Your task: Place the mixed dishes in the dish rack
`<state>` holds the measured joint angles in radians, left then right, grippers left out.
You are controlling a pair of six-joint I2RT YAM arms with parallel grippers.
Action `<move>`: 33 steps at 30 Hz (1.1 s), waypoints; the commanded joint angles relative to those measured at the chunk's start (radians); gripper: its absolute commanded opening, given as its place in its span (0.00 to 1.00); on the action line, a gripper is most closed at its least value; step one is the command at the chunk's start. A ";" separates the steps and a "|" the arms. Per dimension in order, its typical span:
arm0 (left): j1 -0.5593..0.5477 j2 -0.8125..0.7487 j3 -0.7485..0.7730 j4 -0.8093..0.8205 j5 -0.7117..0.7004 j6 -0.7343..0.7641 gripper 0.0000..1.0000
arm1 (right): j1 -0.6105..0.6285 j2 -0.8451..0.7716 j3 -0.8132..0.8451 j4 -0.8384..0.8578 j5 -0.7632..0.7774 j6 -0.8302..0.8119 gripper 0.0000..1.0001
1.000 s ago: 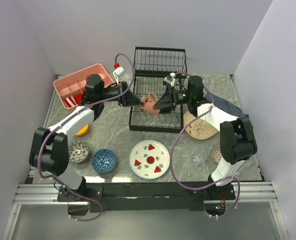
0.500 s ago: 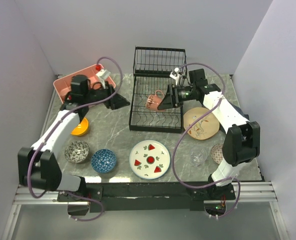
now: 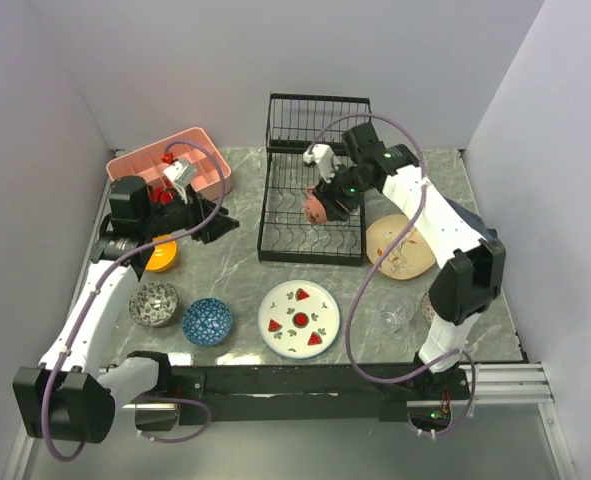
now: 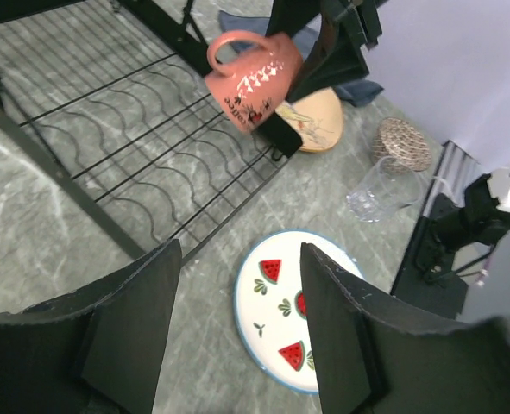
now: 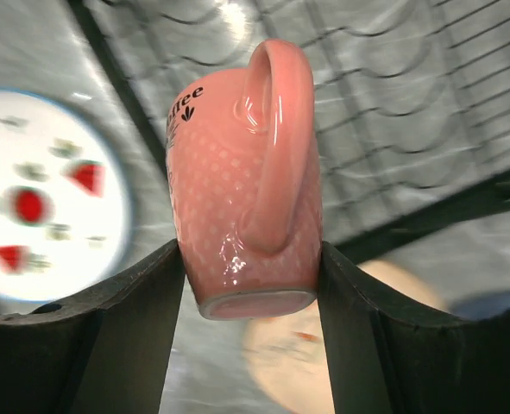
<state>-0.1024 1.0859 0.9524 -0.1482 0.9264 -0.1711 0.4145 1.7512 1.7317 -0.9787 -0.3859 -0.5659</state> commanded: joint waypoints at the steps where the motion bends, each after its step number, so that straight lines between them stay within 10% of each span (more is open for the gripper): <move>1: 0.021 -0.075 -0.032 -0.002 -0.035 0.051 0.63 | 0.061 0.088 0.167 -0.118 0.254 -0.245 0.19; 33: 0.075 -0.187 -0.165 -0.007 -0.070 0.145 0.65 | 0.129 0.435 0.309 -0.094 0.633 -0.405 0.16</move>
<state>-0.0319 0.8936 0.7937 -0.1944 0.8402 -0.0368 0.5419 2.1929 2.0289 -1.1664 0.1768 -0.9340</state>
